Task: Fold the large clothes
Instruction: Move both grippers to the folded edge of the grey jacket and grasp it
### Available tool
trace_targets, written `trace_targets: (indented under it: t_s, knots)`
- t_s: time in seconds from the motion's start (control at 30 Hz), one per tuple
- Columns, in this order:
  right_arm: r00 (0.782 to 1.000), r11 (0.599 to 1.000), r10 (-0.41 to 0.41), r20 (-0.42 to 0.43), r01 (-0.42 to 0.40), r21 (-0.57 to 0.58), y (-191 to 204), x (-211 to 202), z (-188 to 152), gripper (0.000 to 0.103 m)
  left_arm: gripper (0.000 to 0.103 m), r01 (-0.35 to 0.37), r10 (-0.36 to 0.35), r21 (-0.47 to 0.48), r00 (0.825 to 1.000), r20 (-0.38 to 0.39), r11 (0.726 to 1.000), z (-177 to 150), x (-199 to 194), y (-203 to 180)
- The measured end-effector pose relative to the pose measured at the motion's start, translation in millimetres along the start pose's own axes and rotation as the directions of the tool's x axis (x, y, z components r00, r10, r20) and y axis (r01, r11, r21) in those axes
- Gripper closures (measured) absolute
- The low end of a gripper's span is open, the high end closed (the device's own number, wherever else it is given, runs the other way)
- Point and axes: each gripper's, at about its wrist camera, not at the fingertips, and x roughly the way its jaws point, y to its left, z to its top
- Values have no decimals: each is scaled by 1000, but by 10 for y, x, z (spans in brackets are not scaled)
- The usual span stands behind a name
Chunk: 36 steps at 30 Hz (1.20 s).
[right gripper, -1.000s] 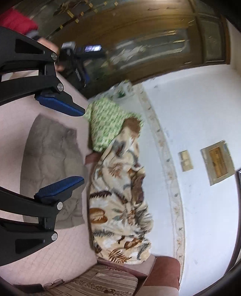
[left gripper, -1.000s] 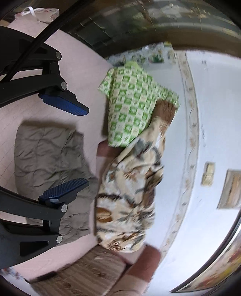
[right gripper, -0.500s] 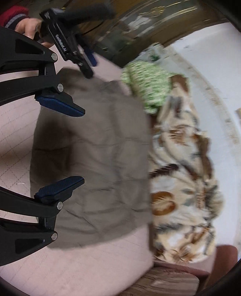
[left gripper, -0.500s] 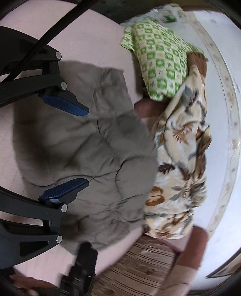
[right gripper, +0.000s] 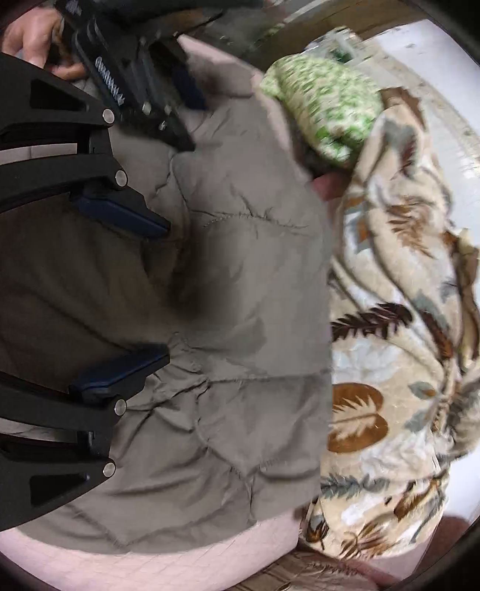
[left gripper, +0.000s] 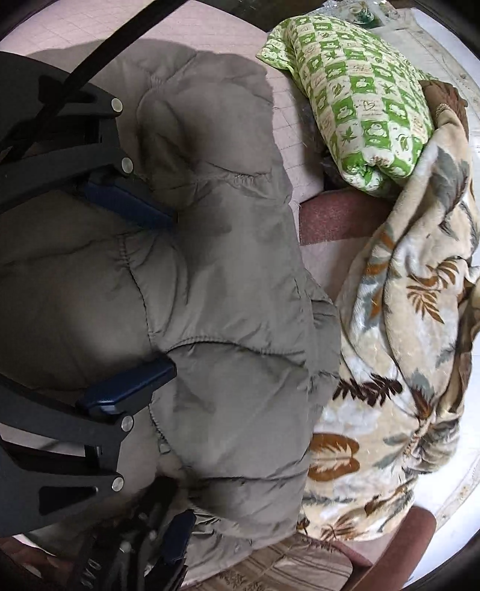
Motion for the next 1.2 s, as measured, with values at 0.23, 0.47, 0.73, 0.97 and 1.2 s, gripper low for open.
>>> trace_targets:
  t_s: [0.23, 0.47, 0.73, 0.97, 1.2]
  knots:
    - [998, 997, -64, 0, 64, -36, 52, 151, 6, 33, 26, -30, 30, -20, 1000, 4, 999, 14, -64, -4]
    - [987, 988, -121, 108, 130, -80, 214, -435, -280, 33, 27, -21, 25, -50, 996, 84, 999, -320, -700, 60]
    - [967, 975, -172, 186, 194, -107, 236, -907, -912, 32, 27, -100, 105, -41, 984, 143, 994, -1005, -1264, 213]
    - [967, 965, -181, 180, 210, -156, 239, -793, -1059, 32, 27, -141, 147, -68, 984, 96, 988, -1124, -1025, 405]
    - [973, 966, -179, 145, 202, -161, 243, -569, -1011, 32, 27, -145, 149, -82, 988, 47, 986, -1049, -772, 397]
